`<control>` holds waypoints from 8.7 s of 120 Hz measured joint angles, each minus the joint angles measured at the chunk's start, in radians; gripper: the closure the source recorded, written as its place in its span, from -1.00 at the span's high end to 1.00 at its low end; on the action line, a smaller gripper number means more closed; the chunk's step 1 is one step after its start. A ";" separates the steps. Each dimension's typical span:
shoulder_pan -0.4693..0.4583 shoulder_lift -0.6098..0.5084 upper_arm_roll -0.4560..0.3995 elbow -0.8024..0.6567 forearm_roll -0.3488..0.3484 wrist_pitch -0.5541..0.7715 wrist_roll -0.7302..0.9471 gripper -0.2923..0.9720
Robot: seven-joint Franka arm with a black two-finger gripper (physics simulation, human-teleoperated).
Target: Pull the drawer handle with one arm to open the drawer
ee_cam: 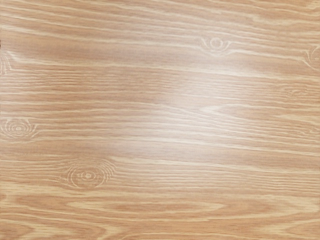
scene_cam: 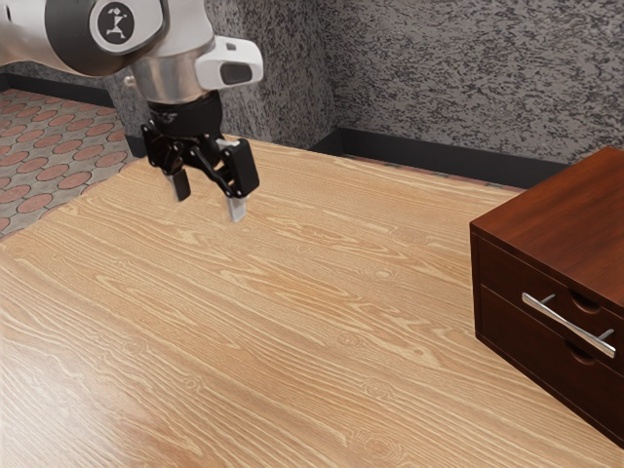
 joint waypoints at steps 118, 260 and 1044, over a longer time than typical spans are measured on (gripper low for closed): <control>-0.068 0.028 -0.096 0.172 -0.098 -0.026 -0.807 0.54; -0.088 -0.038 -0.325 -0.279 -0.194 0.539 -1.281 0.52; -0.143 -0.395 -0.315 -0.932 -0.307 0.939 -1.394 -0.50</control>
